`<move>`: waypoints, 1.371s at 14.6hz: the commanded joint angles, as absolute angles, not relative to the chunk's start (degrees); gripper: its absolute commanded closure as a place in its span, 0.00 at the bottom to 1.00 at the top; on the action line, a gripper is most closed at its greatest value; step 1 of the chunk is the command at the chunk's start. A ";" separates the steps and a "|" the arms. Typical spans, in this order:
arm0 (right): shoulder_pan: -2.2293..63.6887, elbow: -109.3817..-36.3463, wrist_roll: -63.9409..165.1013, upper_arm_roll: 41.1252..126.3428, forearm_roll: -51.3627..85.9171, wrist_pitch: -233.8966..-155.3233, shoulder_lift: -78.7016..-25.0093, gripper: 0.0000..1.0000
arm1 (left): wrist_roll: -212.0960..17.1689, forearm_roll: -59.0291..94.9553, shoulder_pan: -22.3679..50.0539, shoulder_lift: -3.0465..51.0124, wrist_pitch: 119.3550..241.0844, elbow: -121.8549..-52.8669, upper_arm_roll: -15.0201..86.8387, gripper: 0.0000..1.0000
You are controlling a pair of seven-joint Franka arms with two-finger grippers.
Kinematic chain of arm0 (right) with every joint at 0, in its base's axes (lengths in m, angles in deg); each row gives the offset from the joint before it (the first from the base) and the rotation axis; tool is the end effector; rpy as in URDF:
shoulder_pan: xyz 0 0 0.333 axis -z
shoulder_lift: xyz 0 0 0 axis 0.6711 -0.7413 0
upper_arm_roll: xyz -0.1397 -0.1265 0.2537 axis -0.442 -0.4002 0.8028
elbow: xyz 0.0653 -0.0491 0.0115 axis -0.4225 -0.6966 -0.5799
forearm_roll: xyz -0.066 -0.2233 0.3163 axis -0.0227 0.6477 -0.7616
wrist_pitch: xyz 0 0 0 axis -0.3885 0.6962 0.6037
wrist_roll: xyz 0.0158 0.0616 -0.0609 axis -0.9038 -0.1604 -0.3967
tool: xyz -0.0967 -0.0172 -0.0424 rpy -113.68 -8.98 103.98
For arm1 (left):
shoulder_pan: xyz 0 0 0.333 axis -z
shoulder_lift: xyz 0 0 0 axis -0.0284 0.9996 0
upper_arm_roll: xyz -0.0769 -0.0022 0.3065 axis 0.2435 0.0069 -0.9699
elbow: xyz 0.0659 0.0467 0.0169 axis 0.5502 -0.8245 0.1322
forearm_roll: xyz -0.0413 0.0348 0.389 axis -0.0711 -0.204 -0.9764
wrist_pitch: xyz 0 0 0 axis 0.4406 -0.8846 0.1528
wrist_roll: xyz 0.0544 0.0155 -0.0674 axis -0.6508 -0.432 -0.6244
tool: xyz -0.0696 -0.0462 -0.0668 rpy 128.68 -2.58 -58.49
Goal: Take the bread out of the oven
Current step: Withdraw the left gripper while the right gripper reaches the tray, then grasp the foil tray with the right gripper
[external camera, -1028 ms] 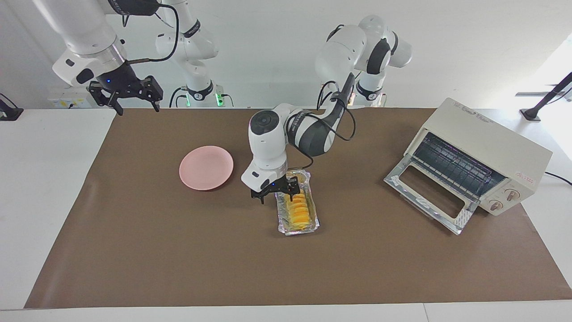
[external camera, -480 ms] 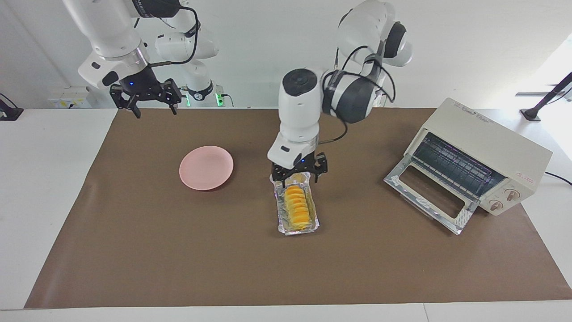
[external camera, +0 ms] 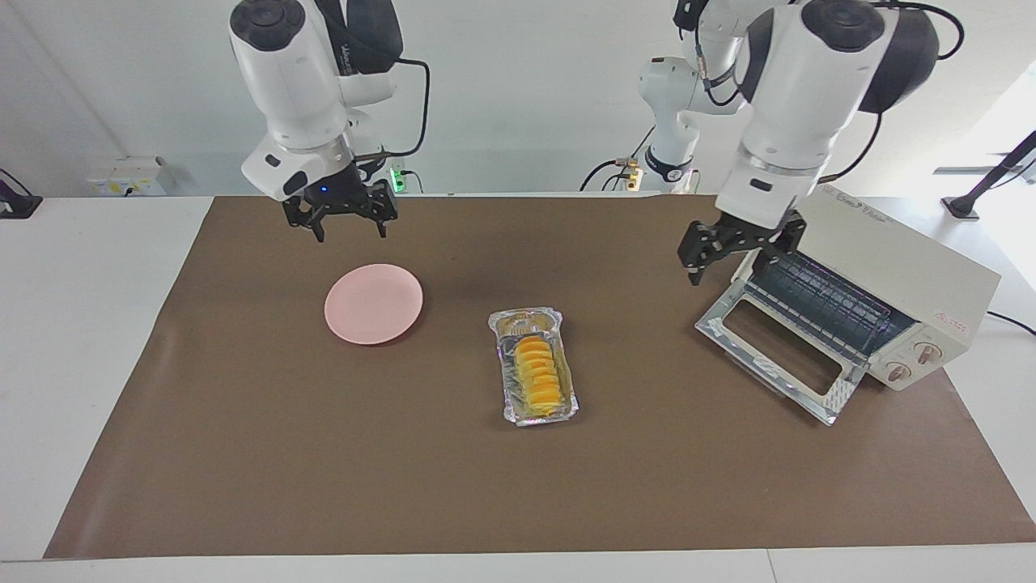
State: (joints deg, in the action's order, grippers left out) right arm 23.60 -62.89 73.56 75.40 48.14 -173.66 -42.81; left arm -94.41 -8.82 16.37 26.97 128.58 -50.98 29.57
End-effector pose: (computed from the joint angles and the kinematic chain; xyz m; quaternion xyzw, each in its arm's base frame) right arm 0.5630 0.1768 0.5427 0.9993 0.0224 -0.0277 0.0116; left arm 0.6047 -0.1239 0.6286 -0.9997 -0.0085 -0.0126 0.0178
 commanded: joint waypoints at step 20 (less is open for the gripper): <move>13.77 -49.80 90.31 75.13 47.33 -195.38 -72.28 0.00 | -83.17 -8.58 6.20 10.49 129.63 -72.11 30.60 0.00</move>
State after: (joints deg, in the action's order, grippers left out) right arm 13.26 -51.61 92.05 74.80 47.32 -193.47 -69.43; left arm -84.25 -8.73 5.94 9.92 128.67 -72.89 30.43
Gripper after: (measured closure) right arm 0.000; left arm 0.000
